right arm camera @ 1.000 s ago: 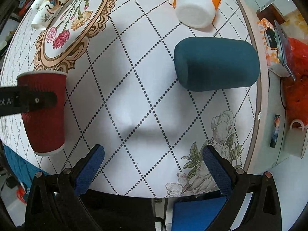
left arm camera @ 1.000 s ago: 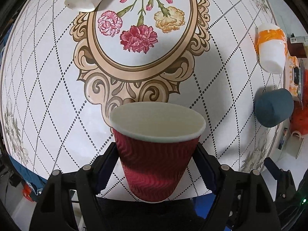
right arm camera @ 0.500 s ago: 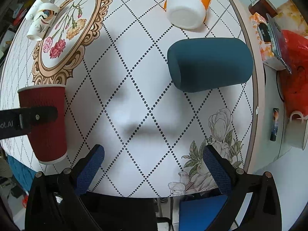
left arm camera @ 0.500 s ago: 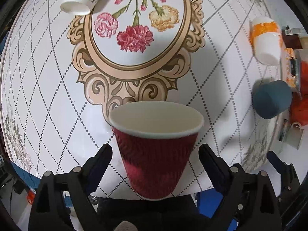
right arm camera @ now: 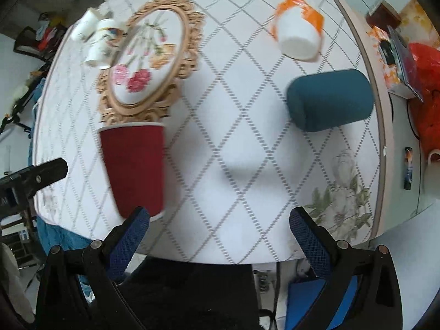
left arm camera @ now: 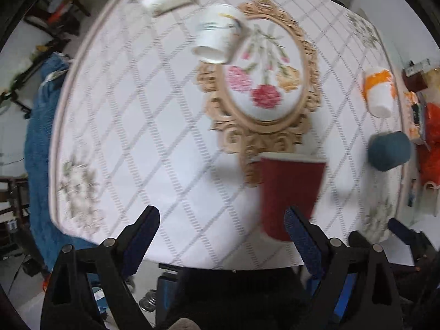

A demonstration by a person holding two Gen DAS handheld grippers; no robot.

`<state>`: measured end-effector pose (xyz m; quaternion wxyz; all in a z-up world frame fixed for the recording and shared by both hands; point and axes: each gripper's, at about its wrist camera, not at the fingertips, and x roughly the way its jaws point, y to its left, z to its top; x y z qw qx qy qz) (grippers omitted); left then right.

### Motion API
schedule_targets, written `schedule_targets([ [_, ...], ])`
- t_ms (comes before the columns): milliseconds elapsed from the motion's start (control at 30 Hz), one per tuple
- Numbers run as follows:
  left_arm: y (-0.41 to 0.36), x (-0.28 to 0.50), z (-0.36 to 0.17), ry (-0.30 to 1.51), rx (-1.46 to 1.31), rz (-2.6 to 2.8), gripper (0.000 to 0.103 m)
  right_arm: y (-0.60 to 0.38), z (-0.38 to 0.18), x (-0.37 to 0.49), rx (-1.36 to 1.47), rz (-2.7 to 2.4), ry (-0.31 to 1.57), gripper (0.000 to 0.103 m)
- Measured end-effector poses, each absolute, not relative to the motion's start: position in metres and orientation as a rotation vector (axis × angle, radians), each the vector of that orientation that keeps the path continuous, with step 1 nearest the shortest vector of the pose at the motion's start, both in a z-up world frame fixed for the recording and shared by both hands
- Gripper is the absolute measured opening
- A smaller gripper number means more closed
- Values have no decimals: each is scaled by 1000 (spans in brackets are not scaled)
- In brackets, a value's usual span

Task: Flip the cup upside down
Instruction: 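Set the red cup upright on the table and open the left gripper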

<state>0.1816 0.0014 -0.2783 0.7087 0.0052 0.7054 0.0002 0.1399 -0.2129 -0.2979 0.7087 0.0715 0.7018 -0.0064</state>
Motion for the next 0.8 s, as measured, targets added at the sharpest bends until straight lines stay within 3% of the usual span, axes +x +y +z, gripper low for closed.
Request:
schedule_targets([
  [500,68,153,-273,1532,-20,83,93,-145,-252,137,39,72,1499,103],
  [800,79,150,-299,1549,-23,90,96,-91,-219,144,-648,284,1375,103],
])
